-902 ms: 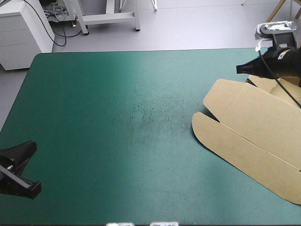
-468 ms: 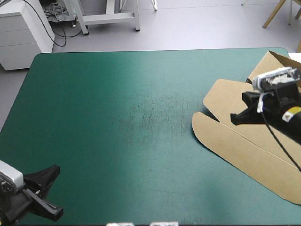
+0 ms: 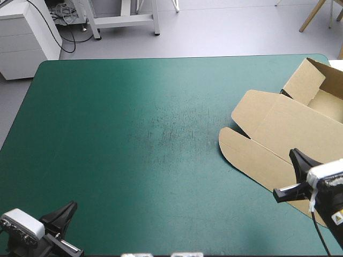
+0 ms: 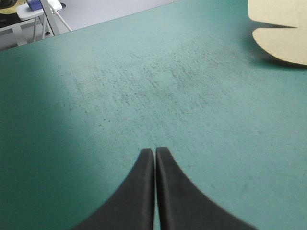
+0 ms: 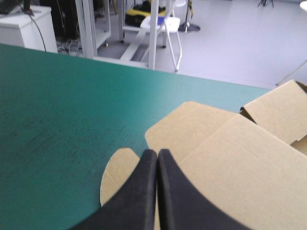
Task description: Fold the box
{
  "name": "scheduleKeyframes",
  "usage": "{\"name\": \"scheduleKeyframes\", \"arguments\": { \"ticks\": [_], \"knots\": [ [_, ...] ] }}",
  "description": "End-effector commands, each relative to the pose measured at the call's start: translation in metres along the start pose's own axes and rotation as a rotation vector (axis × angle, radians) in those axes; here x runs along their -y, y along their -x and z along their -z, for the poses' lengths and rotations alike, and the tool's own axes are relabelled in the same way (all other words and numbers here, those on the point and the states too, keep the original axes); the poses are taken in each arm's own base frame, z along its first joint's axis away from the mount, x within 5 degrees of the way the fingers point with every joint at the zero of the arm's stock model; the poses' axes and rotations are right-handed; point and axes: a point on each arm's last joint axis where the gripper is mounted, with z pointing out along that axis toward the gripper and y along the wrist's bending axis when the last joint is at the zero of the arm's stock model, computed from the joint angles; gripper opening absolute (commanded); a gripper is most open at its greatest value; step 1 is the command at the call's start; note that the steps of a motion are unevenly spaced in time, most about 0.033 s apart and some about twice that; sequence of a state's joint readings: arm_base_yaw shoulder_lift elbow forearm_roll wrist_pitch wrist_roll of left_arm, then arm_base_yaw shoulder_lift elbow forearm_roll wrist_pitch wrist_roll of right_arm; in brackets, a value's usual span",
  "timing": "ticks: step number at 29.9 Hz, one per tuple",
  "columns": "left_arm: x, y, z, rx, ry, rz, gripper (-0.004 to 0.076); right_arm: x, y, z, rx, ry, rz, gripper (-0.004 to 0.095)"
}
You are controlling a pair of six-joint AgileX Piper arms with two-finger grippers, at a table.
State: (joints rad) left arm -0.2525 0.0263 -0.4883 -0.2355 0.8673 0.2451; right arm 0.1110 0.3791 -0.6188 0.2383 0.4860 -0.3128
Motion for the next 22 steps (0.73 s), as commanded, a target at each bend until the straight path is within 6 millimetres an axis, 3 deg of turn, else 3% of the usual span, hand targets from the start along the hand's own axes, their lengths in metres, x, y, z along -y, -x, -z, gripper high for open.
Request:
{"name": "scheduleKeyframes", "arguments": {
  "ticks": [1, 14, 22],
  "knots": [
    [-0.001, 0.000, 0.002, 0.096, 0.017, -0.001, -0.0010, 0.000, 0.002, 0.017, 0.183, -0.040, 0.002, -0.0019],
    [-0.002, -0.006, -0.001, 0.106, 0.035, -0.011, -0.0010, -0.006, -0.039, 0.034, 0.203, -0.038, -0.012, -0.0019],
    [-0.002, -0.006, -0.002, 0.104, 0.035, -0.011, -0.0010, -0.008, -0.043, 0.048, 0.253, -0.041, -0.015, -0.0019]
  ]
}}
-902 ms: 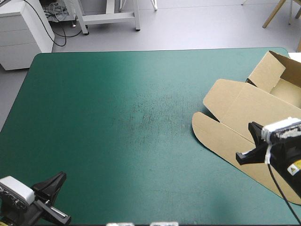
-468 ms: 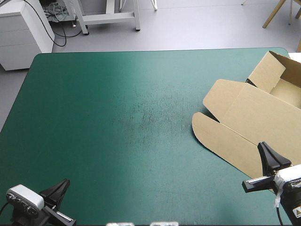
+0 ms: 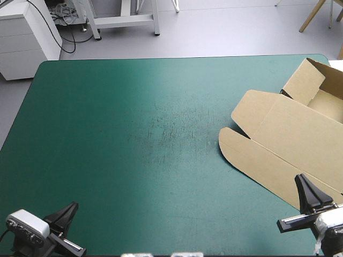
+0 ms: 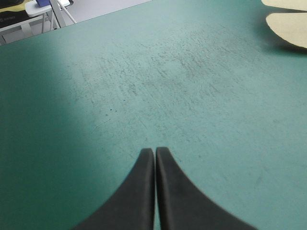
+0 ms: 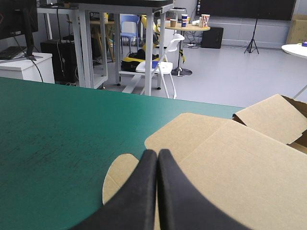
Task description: Fold the box
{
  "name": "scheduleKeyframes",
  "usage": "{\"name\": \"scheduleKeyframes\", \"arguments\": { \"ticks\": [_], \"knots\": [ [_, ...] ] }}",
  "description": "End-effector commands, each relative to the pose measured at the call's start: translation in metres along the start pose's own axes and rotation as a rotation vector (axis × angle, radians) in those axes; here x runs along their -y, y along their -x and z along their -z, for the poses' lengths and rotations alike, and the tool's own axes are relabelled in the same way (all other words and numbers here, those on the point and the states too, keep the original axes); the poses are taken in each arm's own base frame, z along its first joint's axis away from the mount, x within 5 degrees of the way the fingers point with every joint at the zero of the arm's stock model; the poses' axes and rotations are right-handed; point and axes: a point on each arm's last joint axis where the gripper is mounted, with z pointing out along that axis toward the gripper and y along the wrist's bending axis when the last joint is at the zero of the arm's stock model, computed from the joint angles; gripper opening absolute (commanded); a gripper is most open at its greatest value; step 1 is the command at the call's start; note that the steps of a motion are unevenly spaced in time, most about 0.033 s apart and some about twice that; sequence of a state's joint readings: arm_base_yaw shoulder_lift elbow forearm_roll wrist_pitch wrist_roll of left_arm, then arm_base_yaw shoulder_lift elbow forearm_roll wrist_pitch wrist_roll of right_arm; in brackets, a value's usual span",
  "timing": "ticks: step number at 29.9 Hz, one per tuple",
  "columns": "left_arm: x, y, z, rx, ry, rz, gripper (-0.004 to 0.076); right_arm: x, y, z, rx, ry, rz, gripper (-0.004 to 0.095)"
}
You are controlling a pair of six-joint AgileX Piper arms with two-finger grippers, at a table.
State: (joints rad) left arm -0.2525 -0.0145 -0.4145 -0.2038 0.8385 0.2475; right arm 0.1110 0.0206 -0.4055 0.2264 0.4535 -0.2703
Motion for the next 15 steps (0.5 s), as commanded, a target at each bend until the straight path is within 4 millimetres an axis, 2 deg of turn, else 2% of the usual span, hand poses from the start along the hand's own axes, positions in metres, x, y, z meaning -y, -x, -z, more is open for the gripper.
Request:
{"name": "scheduleKeyframes", "arguments": {
  "ticks": [1, 5, 15],
  "knots": [
    [-0.0001, 0.0110, 0.0068, 0.114, 0.009, 0.009, -0.0010, 0.0010, 0.0110, 0.0054, 0.070, -0.011, 0.005, -0.0019],
    [-0.0002, 0.0113, 0.0067, 0.118, 0.010, 0.009, -0.0010, -0.0008, 0.0049, 0.0092, 0.019, 0.004, 0.013, -0.0019],
    [-0.0002, 0.0113, 0.0067, 0.118, 0.010, 0.009, -0.0010, -0.0001, 0.0046, 0.0114, 0.025, -0.008, 0.040, -0.0019]
  ]
}}
